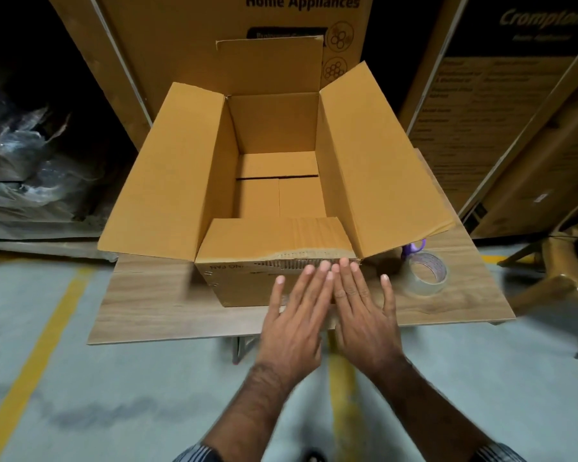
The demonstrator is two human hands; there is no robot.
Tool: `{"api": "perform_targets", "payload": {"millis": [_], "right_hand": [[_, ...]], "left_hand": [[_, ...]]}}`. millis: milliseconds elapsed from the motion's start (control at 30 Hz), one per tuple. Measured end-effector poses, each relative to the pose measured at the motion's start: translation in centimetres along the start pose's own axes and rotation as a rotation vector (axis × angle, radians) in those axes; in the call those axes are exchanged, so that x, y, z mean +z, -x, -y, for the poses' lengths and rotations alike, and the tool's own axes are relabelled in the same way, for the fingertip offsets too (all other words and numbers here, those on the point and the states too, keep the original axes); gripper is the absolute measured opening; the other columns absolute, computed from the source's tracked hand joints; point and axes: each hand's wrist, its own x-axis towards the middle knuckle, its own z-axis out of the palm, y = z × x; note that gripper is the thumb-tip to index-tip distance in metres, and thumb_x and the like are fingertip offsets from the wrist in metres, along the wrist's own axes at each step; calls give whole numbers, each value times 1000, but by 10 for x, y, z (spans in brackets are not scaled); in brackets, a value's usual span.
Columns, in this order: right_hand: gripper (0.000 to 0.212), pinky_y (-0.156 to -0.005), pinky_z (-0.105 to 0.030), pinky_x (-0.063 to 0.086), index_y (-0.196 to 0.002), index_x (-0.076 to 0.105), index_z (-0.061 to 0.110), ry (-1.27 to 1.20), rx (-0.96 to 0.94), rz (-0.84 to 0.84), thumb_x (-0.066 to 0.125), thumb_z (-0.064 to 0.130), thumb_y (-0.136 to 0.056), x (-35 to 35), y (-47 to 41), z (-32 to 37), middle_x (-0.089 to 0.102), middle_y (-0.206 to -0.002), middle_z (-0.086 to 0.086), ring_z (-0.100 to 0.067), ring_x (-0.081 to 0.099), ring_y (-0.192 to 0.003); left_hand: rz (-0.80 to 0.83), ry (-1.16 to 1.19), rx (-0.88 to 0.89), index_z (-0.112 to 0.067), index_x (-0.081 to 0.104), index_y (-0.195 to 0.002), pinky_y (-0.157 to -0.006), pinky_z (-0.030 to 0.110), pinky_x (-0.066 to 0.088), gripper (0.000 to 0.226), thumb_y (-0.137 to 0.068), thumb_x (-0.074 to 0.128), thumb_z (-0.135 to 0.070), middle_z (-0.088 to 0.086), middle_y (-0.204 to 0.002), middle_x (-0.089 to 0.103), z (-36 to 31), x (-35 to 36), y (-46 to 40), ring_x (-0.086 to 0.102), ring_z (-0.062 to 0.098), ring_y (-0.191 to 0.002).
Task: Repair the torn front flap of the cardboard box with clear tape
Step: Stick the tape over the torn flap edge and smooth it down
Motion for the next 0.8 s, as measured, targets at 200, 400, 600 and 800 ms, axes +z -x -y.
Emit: {"api": "perform_targets", "payload": {"millis": [200,400,600,800], "right_hand": [[101,-121,-63,15,-163,6,10,-4,72,30,68,24,-85,4,-5,-6,4,-172,-5,-16,5,-159],[100,-121,-61,19,-164,4,14,-11,113,26,66,19,-85,2,-6,-3,1,-173,-1,-12,2,-157],[107,-121,-60,20,-163,10,8,-76,118,-54,64,22,-71,-14,7,18,8,-172,-9,-20,15,-158],[103,-123,-64,8,-163,-6,15,-33,-33,-26,64,21,-87,-1,-24,33,-13,-172,-2,-15,-5,-159]], "left_hand": [[82,-79,-47,-15,-15,-161,-122,57,-17,110,-85,60,-43,0,-170,-21,18,11,-24,-14,17,-157],[60,-94,-148,-19,-5,-164,-125,59,-3,114,-79,70,-33,-7,-172,-11,50,11,-1,-3,12,-158],[9,4,-155,-9,2,-163,-126,58,2,118,-74,72,-40,7,-173,-6,29,6,16,-4,23,-159],[48,-75,-144,-10,-7,-162,-125,59,-5,116,-79,67,-42,4,-171,-19,40,12,2,-12,20,-158]]}}
